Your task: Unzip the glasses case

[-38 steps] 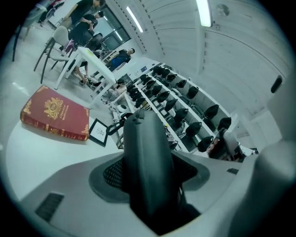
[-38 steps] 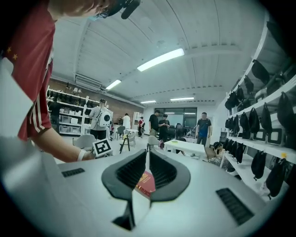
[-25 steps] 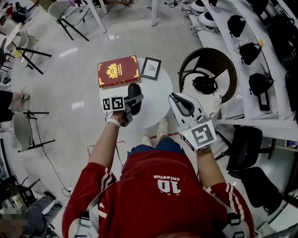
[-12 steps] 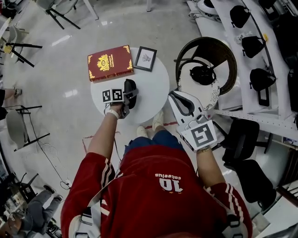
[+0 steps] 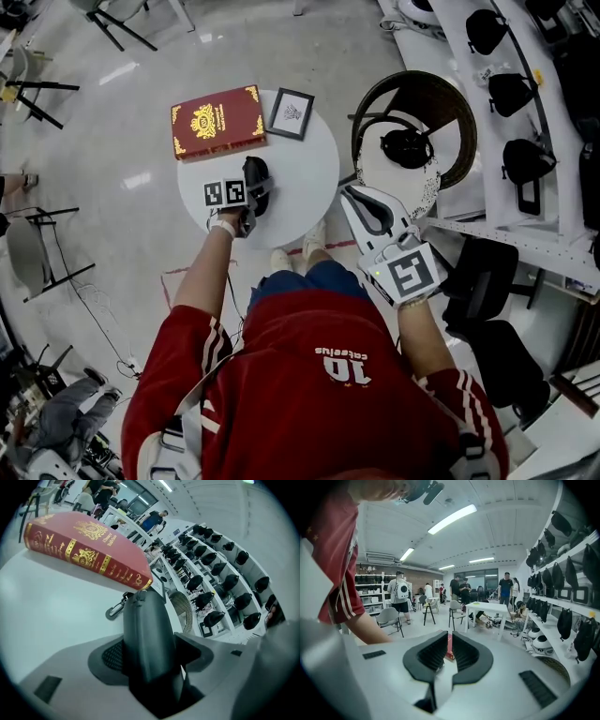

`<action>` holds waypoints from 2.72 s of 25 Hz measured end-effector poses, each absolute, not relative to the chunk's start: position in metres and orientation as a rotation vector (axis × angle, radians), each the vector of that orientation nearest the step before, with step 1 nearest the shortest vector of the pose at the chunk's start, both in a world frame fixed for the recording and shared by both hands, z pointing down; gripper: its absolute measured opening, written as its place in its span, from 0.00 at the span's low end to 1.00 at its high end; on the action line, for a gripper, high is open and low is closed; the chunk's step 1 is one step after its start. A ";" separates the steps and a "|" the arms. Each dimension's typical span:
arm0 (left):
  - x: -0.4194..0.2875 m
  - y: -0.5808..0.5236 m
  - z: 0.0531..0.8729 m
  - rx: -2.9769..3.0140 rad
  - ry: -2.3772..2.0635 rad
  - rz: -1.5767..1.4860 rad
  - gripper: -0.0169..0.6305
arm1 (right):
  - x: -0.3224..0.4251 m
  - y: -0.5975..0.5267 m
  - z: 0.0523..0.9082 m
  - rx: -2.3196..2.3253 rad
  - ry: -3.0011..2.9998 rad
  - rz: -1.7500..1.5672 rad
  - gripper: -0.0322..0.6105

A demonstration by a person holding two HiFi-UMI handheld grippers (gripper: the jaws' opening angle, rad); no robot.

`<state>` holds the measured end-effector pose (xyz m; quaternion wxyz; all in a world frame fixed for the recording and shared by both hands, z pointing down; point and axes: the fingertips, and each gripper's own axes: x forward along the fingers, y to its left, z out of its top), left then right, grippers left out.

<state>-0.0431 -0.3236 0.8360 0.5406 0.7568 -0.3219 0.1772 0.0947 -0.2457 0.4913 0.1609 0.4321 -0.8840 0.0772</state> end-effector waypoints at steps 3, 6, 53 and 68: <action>-0.048 -0.325 0.834 1.835 -0.804 0.450 0.49 | 0.092 -0.245 0.490 1.220 -2.526 0.213 0.08; -0.056 -0.328 0.833 1.862 -0.834 0.477 0.53 | 0.088 -0.243 0.490 1.211 -2.529 0.212 0.08; -0.091 -0.265 0.470 2.548 -1.034 0.035 0.49 | 0.047 -0.196 0.380 1.337 -2.737 0.009 0.08; -0.088 -0.220 0.370 2.773 -1.221 -0.068 0.31 | 0.043 -0.191 0.354 1.419 -2.789 0.009 0.08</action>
